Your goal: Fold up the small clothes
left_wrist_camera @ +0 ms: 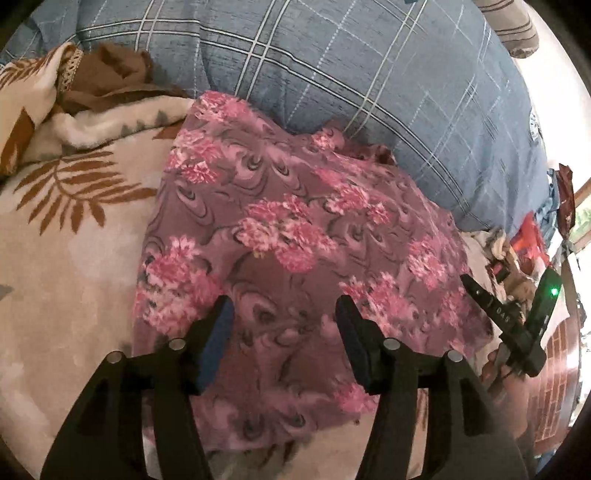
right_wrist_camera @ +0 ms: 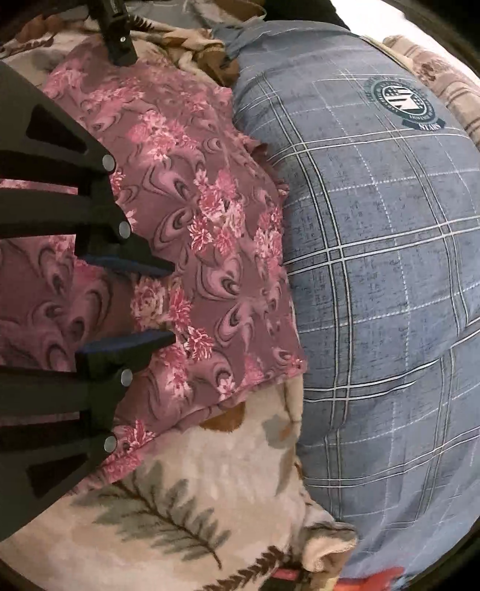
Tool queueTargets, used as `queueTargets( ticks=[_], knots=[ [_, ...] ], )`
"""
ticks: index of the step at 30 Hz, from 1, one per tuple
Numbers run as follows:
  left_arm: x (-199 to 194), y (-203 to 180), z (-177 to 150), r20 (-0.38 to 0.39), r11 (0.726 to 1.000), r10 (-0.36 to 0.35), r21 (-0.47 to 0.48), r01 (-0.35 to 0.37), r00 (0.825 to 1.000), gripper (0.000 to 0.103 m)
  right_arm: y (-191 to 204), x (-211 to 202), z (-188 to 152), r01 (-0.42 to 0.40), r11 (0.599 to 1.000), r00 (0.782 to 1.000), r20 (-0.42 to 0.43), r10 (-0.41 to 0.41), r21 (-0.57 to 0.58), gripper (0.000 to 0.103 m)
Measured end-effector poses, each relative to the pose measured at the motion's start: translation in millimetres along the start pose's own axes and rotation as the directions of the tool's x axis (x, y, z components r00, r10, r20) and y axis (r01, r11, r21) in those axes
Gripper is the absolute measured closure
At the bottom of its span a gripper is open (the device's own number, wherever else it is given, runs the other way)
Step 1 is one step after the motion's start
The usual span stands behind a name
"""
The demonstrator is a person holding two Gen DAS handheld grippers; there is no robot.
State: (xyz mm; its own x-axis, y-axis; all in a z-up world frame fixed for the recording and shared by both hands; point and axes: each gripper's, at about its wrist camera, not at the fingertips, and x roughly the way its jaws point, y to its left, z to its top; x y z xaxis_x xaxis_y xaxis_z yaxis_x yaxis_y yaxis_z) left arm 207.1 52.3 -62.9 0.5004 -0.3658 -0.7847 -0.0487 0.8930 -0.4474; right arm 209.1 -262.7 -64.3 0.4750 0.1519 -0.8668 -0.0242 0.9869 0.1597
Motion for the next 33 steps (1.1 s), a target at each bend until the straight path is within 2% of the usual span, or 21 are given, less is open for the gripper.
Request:
queueTargets(
  ticks=[3, 6, 7, 9, 11, 12, 14, 17, 20, 24, 30, 33],
  knots=[
    [-11.0, 5.1, -2.5, 0.011, 0.999, -0.023, -0.023, 0.024, 1.0, 0.047, 8.1, -17.7, -2.6, -0.03, 1.0, 1.0, 0.003, 0.03, 0.005, 0.068],
    [-17.7, 9.8, -7.2, 0.01, 0.999, -0.029, -0.043, 0.029, 1.0, 0.046, 27.5, -32.4, -16.1, -0.048, 0.996, 0.999, 0.002, 0.048, -0.081, 0.065],
    [-16.9, 11.4, -9.4, 0.002, 0.998, -0.031, -0.045, 0.032, 1.0, 0.046, 33.4, -31.9, -22.5, -0.05, 0.993, 0.999, -0.013, 0.049, -0.111, 0.06],
    [-16.9, 12.5, -14.6, -0.014, 0.999, -0.028, -0.044, 0.028, 1.0, 0.046, 45.5, -25.8, -36.6, -0.04, 0.985, 0.998, -0.056, 0.031, -0.166, 0.059],
    [-19.3, 11.4, -18.3, -0.023, 0.999, -0.026, -0.037, 0.025, 0.999, 0.047, 54.1, -16.2, -50.0, 0.005, 0.978, 0.994, -0.107, -0.028, -0.211, 0.059],
    [-23.8, 10.7, -19.6, -0.021, 0.999, -0.033, -0.031, 0.032, 0.999, 0.046, 58.7, -20.4, -53.1, 0.031, 0.973, 0.996, -0.077, -0.05, -0.23, 0.059],
    [-35.2, 12.0, -20.8, -0.011, 0.999, -0.046, -0.023, 0.046, 0.999, 0.046, 67.5, -27.2, -54.8, 0.044, 0.97, 0.994, -0.084, -0.066, -0.241, 0.059],
    [-54.1, 23.2, -19.1, 0.018, 0.998, -0.05, -0.031, 0.051, 0.999, 0.046, 87.9, -52.1, -60.4, -0.011, 0.966, 0.999, -0.037, 0.002, -0.258, 0.058],
    [-67.6, 43.6, -13.6, 0.043, 0.996, -0.047, -0.079, 0.051, 0.998, 0.046, 112.9, -65.2, -72.2, -0.025, 0.944, 1.0, -0.003, 0.025, -0.33, 0.05],
    [-76.7, 72.0, -4.2, 0.051, 0.987, -0.053, -0.148, 0.06, 0.997, 0.046, 152.5, -65.8, -94.5, -0.078, 0.888, 0.997, -0.023, 0.075, -0.453, 0.046],
    [-77.8, 88.6, 9.0, 0.051, 0.982, -0.063, -0.177, 0.071, 0.997, 0.046, 217.3, -44.4, -132.6, -0.136, 0.765, 0.991, -0.082, 0.109, -0.629, 0.046],
    [-71.9, 91.6, 16.5, 0.034, 0.981, -0.065, -0.181, 0.07, 0.997, 0.046, 251.5, -34.2, -145.4, -0.131, 0.698, 0.991, -0.072, 0.113, -0.705, 0.045]
  ],
)
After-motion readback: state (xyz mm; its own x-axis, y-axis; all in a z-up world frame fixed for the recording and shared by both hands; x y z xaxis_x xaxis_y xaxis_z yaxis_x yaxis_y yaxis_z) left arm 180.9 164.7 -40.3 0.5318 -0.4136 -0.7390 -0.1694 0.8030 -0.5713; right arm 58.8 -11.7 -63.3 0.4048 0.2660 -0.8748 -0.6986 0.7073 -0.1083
